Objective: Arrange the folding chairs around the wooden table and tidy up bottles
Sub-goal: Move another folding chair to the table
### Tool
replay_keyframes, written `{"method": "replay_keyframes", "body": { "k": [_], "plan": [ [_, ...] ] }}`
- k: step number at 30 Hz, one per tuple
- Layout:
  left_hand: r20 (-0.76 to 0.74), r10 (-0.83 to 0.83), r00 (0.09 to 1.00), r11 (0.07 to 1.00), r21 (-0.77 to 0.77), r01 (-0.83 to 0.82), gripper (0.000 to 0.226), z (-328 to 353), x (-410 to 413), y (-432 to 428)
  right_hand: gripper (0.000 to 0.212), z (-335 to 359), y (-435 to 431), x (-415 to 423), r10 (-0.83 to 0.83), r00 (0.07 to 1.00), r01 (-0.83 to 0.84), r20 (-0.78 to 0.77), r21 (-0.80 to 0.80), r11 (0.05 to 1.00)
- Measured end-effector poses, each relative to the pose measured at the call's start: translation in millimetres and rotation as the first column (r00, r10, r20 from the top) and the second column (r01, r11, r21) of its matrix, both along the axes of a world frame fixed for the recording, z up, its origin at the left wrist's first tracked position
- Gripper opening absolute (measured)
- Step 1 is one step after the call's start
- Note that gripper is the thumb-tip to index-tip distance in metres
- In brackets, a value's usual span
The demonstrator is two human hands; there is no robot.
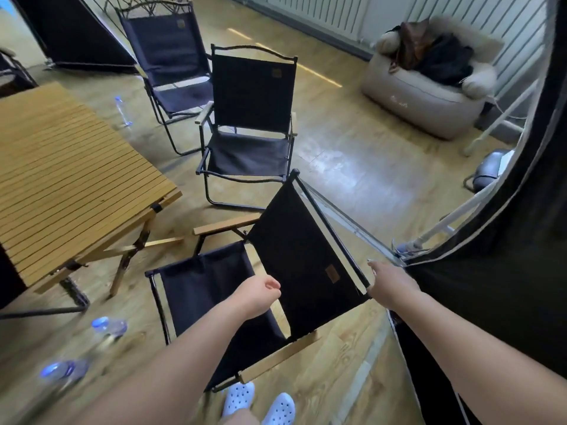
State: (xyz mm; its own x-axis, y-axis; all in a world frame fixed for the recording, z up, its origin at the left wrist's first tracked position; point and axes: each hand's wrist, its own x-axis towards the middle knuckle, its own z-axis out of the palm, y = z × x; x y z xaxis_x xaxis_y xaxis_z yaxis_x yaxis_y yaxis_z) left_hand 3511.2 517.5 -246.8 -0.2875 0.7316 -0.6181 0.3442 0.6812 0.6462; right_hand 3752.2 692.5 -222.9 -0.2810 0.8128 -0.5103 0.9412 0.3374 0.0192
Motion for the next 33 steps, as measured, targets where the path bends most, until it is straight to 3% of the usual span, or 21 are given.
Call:
{"method": "replay_keyframes", "body": {
  "k": [13,22,33],
  "plan": [
    [0.05,0.134,0.99,0.991,-0.023,-0.133,0.032,-29.5,-4.4,36.8,0.066,0.5,91.4,-63.4,0.242,0.97,-0.242,0.01,0.029,0.97],
    [0.067,0.269,0.961,0.963,-0.046,-0.266,0.03,-35.8,-37.5,90.9,0.067,-7.1,146.6,-120.1,0.325,0.946,-0.325,0.006,0.036,0.945],
    [0.056,0.422,0.905,0.904,-0.1,-0.415,0.027,-47.5,-14.7,130.6,0.068,-14.0,201.8,-137.6,0.513,0.857,-0.515,-0.046,-0.026,0.857]
  ]
}}
